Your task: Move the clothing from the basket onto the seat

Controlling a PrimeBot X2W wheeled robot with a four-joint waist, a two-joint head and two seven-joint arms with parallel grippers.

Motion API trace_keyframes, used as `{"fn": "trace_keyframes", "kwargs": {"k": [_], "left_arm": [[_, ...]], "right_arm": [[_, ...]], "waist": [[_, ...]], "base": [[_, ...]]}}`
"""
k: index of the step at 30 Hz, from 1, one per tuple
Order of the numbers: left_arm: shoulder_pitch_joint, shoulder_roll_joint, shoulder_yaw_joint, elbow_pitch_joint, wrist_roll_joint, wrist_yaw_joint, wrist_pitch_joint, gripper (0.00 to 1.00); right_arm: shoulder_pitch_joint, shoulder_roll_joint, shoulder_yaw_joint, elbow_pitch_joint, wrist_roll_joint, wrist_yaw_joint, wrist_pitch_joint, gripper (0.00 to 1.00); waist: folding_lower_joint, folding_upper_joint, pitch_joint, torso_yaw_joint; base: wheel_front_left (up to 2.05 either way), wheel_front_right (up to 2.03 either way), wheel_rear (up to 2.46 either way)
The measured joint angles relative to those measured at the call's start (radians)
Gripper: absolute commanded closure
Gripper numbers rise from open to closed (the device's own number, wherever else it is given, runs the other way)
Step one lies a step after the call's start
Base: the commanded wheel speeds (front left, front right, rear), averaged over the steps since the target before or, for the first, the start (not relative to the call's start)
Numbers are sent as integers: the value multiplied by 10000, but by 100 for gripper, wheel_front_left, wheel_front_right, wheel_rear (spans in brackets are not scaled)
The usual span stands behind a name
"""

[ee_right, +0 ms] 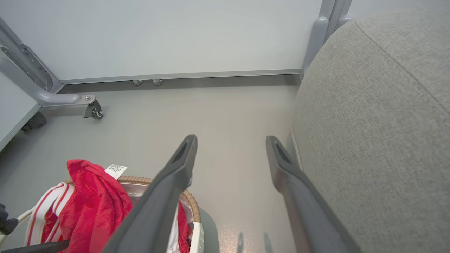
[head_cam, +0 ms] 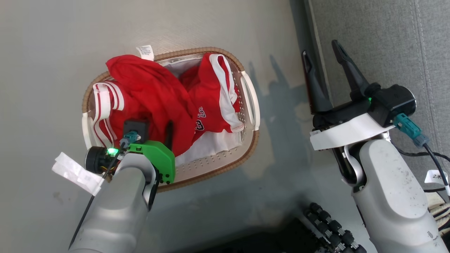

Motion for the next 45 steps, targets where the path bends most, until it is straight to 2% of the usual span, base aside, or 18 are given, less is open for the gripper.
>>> {"fn": "trace_keyframes", "kwargs": {"k": [12,18,19,20,22,23,32,45], "left_arm": [[-765,-2,-698,890,-723,61,82,0],[-1131,-4,-955,1227,-913,146,443,0],[-1173,-2,-995,1275,-949,165,533,5],[-1218,-6,-1035,1329,-965,209,633,46],[-1274,-2,-1074,1450,-999,226,711,71],[-1295,-2,-1097,1492,-1003,244,773,100],[-1165,15,-1126,1668,-1166,79,976,100],[-293,12,-1450,1302,-1402,-474,163,100]], "right_arm": [[-156,98,56,-42,90,0,0,0],[-180,165,148,-42,121,0,0,0],[-180,178,165,-40,138,0,0,0],[-180,188,174,-33,148,0,0,0],[-180,192,190,-8,151,0,0,0],[-180,201,198,2,161,0,0,0],[-157,234,217,186,221,0,0,0],[441,98,-119,594,259,0,0,0]], "waist": [[0,0,399,-190],[0,0,524,-289],[0,0,535,-303],[0,0,540,-314],[0,0,530,-329],[0,0,518,-336],[-1,0,242,-324],[-1,0,-1006,48]], "base": [[0,0,0],[0,0,0],[0,0,0],[0,0,0],[0,0,0],[0,0,0],[0,0,0],[0,0,0]]}}
